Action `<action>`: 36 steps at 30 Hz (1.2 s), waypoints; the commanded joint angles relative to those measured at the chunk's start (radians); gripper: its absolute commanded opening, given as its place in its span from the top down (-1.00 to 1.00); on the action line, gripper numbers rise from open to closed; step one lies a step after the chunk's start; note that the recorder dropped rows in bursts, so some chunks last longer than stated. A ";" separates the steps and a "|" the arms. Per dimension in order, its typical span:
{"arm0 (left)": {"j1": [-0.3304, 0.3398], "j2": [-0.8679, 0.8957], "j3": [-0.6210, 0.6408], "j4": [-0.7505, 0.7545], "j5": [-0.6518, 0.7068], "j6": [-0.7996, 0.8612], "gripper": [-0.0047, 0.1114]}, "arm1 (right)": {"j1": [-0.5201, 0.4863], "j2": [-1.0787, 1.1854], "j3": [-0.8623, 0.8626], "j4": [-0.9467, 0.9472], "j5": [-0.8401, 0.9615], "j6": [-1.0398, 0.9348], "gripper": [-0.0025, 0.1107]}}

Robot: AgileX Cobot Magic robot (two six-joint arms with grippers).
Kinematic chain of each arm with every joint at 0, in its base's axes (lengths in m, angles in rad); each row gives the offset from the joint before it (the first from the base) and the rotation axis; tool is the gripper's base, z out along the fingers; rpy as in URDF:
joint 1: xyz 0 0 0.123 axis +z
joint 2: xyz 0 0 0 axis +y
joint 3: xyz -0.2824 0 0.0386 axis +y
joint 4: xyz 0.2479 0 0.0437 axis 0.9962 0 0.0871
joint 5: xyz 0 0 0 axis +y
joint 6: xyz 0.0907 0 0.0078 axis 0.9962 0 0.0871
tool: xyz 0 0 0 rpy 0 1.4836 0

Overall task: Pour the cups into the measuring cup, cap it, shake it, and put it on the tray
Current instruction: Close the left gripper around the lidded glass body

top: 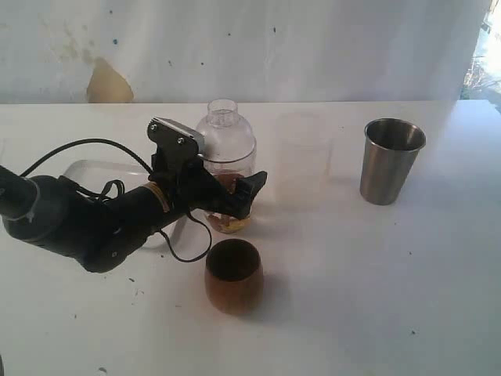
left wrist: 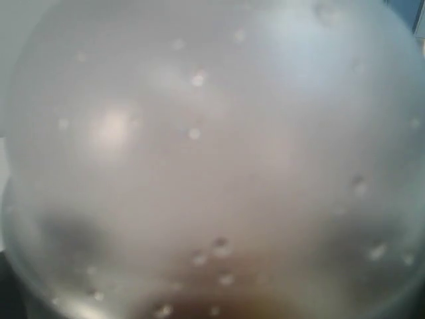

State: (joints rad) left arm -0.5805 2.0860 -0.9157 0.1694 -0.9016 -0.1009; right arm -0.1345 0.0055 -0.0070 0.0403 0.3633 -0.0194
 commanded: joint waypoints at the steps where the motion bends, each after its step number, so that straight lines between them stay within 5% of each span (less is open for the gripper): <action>1: 0.001 -0.001 -0.005 0.004 -0.014 -0.007 -0.89 | -0.007 -0.006 0.007 -0.003 -0.012 -0.004 0.96; 20: 0.001 -0.001 -0.005 0.004 -0.016 -0.033 -0.85 | -0.007 -0.006 0.007 -0.003 -0.012 -0.004 0.96; 23: 0.001 -0.001 -0.005 0.004 -0.016 -0.033 -0.50 | -0.007 -0.006 0.007 -0.003 -0.012 -0.004 0.96; 29: 0.001 -0.001 -0.005 0.018 -0.016 -0.029 0.91 | -0.007 -0.006 0.007 -0.003 -0.012 -0.004 0.96; 36: 0.001 -0.018 -0.005 0.027 -0.012 -0.086 0.91 | -0.007 -0.006 0.007 -0.003 -0.012 -0.004 0.96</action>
State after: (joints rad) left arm -0.5789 2.0860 -0.9157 0.1817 -0.9060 -0.1514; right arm -0.1345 0.0055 -0.0070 0.0403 0.3633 -0.0194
